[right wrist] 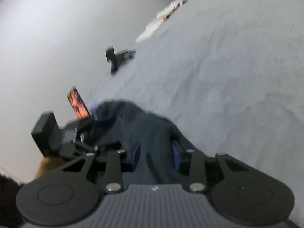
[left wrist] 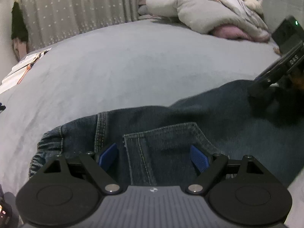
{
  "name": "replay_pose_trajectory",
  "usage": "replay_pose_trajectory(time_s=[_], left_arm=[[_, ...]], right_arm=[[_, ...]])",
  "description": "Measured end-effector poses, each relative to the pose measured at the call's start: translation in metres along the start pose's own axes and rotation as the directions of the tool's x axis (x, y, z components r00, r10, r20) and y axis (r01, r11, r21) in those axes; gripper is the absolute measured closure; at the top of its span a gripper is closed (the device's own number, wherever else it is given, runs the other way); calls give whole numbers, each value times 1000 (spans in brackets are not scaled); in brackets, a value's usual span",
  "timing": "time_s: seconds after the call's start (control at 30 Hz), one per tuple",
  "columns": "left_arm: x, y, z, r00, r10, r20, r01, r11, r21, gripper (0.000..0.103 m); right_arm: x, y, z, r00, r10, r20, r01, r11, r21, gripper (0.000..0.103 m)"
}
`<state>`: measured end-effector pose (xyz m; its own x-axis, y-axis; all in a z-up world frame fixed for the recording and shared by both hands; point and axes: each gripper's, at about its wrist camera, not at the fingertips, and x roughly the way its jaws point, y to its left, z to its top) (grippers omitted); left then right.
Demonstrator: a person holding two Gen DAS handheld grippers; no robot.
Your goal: Fold clothes
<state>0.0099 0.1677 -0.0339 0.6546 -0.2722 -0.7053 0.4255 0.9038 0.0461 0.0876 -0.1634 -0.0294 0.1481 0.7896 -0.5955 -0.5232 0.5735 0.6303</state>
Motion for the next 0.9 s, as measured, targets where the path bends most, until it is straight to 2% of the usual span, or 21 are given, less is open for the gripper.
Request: replay_pose_trajectory(time_s=[0.13,0.23,0.4,0.53,0.6,0.67,0.7,0.73,0.8,0.87,0.9], left_arm=[[0,1,-1,1000,-11,1,11,1000,0,19],[1,0,-1,1000,-10,2,10,1000,3,18],[4,-1,0,1000,-9,-4,9,1000,-1,12],[6,-2,0,1000,-8,-8,8,1000,-3,10],[6,-2,0,1000,-6,-8,6,1000,-4,10],[7,-3,0,1000,-4,-8,4,1000,-6,9],[7,-3,0,1000,-3,-7,3,1000,-6,9],[7,-3,1,1000,-3,-6,3,1000,-6,9],[6,-2,1,1000,-7,-3,7,1000,-11,9],[5,-1,1,1000,-13,-2,13,1000,-15,9],[4,-1,0,1000,-14,-2,14,1000,-12,9]], right_arm=[[-6,5,1,996,-49,-70,44,997,-71,71],[-19,-1,2,997,-30,-68,26,998,-55,67],[-2,-15,2,992,96,-77,-94,995,33,53],[17,-27,4,976,216,-12,-210,963,171,41],[27,-29,5,966,254,45,-257,939,230,36],[36,-31,6,953,283,109,-303,911,280,25],[39,-32,5,945,295,144,-326,896,301,24],[42,-34,5,937,290,197,-342,880,331,24],[34,-40,5,916,254,311,-365,849,383,30],[25,-46,5,892,222,393,-388,823,416,48],[15,-50,5,869,199,452,-402,817,414,57]])
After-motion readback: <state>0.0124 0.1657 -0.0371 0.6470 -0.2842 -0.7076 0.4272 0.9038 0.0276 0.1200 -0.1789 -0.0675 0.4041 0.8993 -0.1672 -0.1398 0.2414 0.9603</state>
